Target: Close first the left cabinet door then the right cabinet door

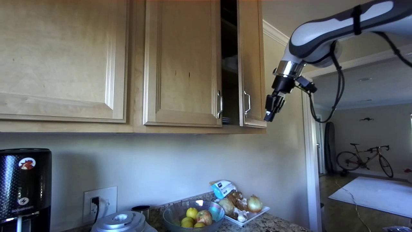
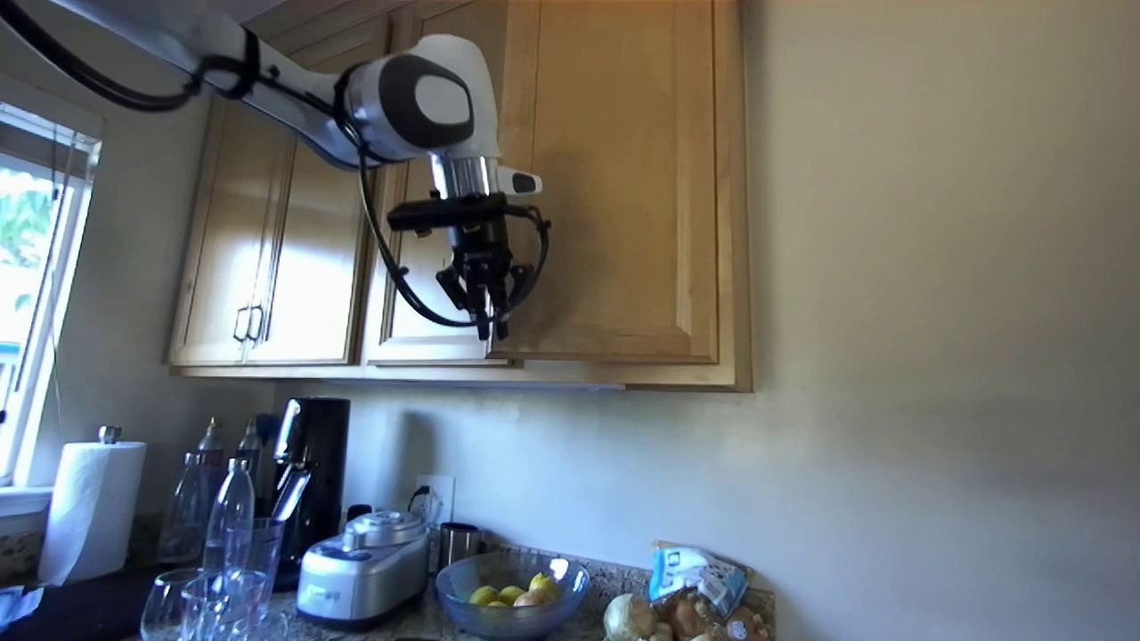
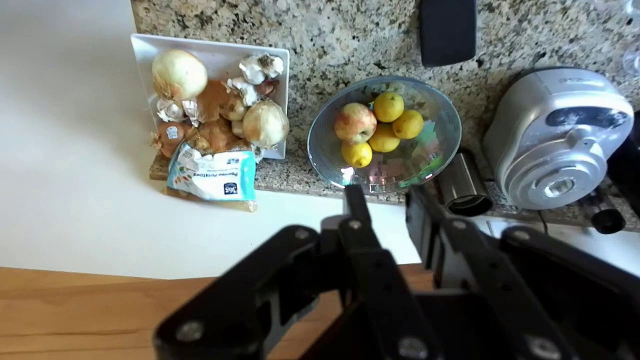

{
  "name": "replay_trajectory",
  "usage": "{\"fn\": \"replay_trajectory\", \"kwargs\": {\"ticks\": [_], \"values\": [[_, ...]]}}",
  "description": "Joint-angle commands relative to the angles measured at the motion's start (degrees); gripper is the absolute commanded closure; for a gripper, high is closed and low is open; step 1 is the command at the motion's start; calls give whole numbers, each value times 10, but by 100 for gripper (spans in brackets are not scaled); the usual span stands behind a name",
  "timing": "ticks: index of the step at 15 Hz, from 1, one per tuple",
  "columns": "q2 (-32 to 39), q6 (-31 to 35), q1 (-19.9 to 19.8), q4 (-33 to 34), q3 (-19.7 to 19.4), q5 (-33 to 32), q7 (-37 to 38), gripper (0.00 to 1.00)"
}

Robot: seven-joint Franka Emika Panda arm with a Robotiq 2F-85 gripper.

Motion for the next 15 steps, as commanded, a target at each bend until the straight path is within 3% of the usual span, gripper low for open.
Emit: {"fn": "replay_trajectory", "kwargs": {"ticks": [1, 3, 8, 15], "values": [[81, 37, -6, 63, 22, -1, 36, 95], [115, 49, -8, 94, 29, -5, 41, 98], [173, 84, -8, 155, 41, -12, 34, 94], [202, 95, -11, 176, 48, -10, 34, 93]]}}
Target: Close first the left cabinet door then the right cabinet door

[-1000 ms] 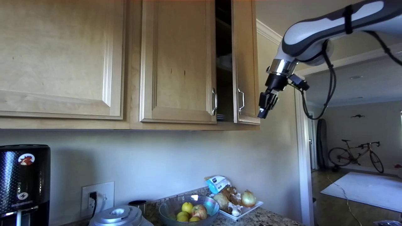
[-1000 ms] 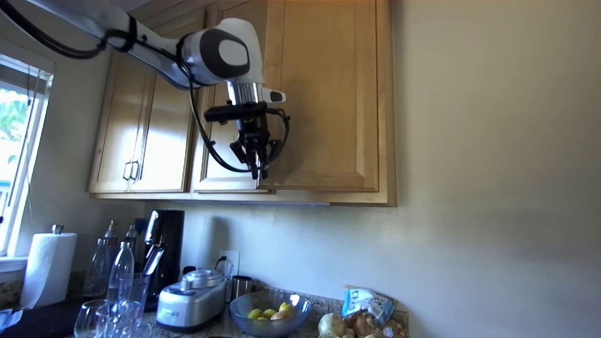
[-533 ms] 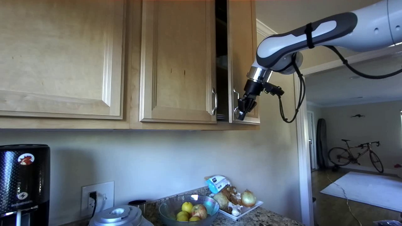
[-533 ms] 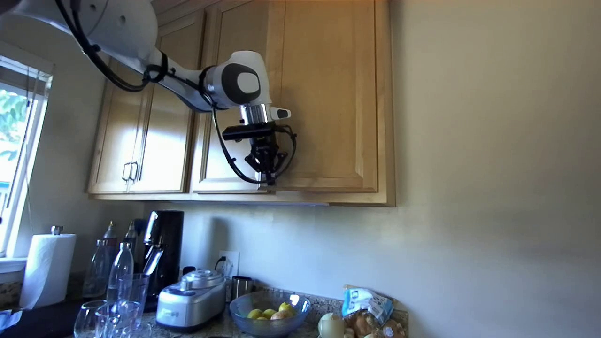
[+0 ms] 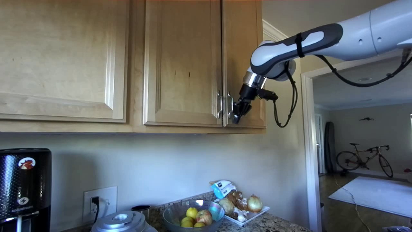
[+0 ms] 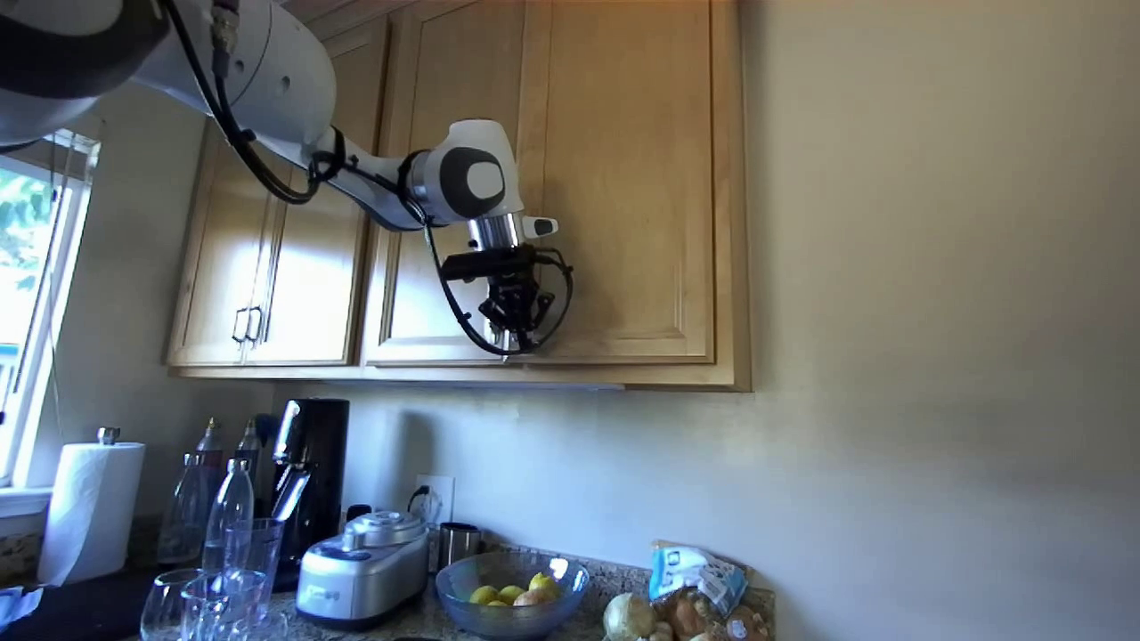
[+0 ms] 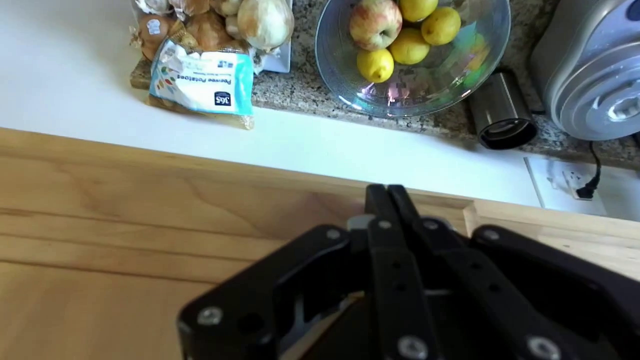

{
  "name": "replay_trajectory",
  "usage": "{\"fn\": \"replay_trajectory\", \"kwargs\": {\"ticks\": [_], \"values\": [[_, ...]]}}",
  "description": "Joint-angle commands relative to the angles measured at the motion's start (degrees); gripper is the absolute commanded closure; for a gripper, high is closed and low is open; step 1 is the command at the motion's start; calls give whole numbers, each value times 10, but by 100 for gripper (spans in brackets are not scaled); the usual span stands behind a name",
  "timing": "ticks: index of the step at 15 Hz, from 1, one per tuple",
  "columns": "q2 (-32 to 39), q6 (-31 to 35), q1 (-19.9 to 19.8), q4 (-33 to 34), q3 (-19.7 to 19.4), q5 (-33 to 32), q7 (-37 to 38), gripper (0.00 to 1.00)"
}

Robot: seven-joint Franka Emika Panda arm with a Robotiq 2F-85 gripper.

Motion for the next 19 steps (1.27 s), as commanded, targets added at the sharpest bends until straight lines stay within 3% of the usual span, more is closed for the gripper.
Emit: {"fn": "replay_trajectory", "kwargs": {"ticks": [1, 3, 6, 13, 14, 16, 19], "values": [[-10, -39, -10, 5, 4, 7, -6, 68], [-41, -108, -11, -16, 2, 9, -9, 64], [-83, -192, -16, -46, 3, -13, 10, 45], [-168, -255, -29, -141, 6, -37, 88, 2], [-124, -249, -24, -87, 2, -32, 63, 18], [-141, -252, -24, -111, 2, -32, 73, 4], [-147, -252, -24, -121, 3, -32, 76, 2]]}}
